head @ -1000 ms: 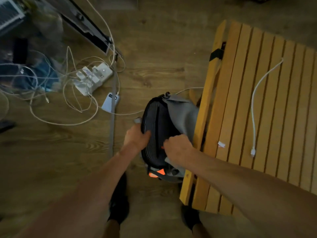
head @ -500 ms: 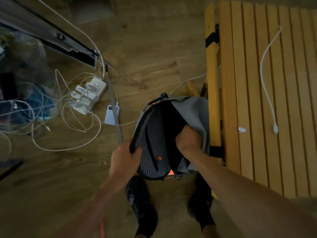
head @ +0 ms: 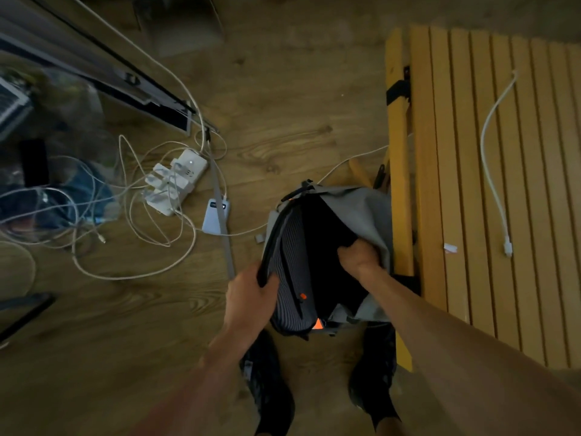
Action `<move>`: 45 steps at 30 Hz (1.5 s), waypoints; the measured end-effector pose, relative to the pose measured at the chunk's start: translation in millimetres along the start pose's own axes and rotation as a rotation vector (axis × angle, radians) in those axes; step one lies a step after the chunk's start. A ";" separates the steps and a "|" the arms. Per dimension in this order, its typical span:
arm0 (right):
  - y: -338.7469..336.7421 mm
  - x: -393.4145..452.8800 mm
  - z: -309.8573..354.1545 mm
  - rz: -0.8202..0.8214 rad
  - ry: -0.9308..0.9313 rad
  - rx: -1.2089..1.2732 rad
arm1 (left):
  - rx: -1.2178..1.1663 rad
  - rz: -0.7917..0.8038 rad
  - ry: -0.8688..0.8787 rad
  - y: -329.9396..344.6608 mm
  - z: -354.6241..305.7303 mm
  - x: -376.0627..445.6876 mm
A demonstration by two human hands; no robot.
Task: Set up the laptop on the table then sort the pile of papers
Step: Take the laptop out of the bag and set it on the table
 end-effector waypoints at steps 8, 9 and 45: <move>98.2 -30.9 41.2 0.245 -0.053 0.295 | 0.133 -0.016 0.053 -11.0 -2.9 7.5; 101.3 -26.4 48.0 0.238 -0.062 0.280 | 0.111 0.005 0.055 -10.0 0.7 8.5; -96.9 -164.6 66.0 -0.050 -0.420 -0.115 | 0.049 0.121 0.001 20.2 -30.6 -12.3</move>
Point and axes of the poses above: each hand's wrist, its own x-axis towards the middle knuckle, its own y-axis out of the palm, z = x × y, the point moved 10 cm from there along x, towards the middle knuckle, and after that the axes turned 3 degrees about z, right-handed, at the moved point
